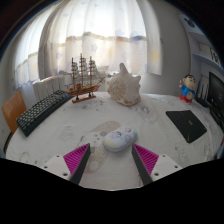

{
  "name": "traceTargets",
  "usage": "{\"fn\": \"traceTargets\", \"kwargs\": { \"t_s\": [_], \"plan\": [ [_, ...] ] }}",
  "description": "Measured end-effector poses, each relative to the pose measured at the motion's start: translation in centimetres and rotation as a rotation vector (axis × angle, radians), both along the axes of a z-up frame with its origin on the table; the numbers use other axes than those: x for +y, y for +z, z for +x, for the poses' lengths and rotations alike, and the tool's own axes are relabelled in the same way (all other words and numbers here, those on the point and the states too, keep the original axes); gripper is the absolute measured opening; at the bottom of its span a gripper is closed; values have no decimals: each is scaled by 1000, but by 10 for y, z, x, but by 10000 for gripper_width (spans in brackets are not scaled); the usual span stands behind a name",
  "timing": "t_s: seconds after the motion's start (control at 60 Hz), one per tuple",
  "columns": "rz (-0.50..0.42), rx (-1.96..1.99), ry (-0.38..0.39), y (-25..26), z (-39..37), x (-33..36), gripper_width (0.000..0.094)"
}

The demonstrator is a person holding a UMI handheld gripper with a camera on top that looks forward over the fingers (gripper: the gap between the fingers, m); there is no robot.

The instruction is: Arrange mouse

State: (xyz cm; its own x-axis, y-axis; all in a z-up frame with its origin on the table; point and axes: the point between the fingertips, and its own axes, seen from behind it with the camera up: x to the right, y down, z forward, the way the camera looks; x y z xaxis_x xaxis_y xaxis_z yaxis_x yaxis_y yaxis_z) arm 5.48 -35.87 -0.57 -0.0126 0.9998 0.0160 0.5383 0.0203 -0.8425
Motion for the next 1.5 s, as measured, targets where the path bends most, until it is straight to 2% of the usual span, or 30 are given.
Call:
{"fn": "traceTargets", "kwargs": {
  "t_s": [0.067,0.233,0.517,0.567,0.617,0.65,0.75,0.883,1.0,1.067,1.15,1.25,1.35,1.5],
  "plan": [
    [-38,-3,4,0,-14,-3,857],
    [-32,-53,4,-3,-40,2,862],
    [-14,-85,52,-9,-77,-3,839],
    [-11,-85,61,-9,-80,-4,777],
    [-1,-85,71,-9,-82,-5,612],
    [0,-86,75,-9,-83,-6,467],
    [16,-101,92,-7,-83,-6,441],
    [-53,-85,107,38,-81,4,429],
    [-66,-13,94,106,-91,57,428],
    [-51,25,50,136,-103,112,427],
    [-16,52,-20,149,-118,190,427],
    [27,42,-101,124,-130,285,426],
    [55,-20,-167,67,-127,355,426],
    [57,-111,-159,-5,-116,394,432]
  ]
}}
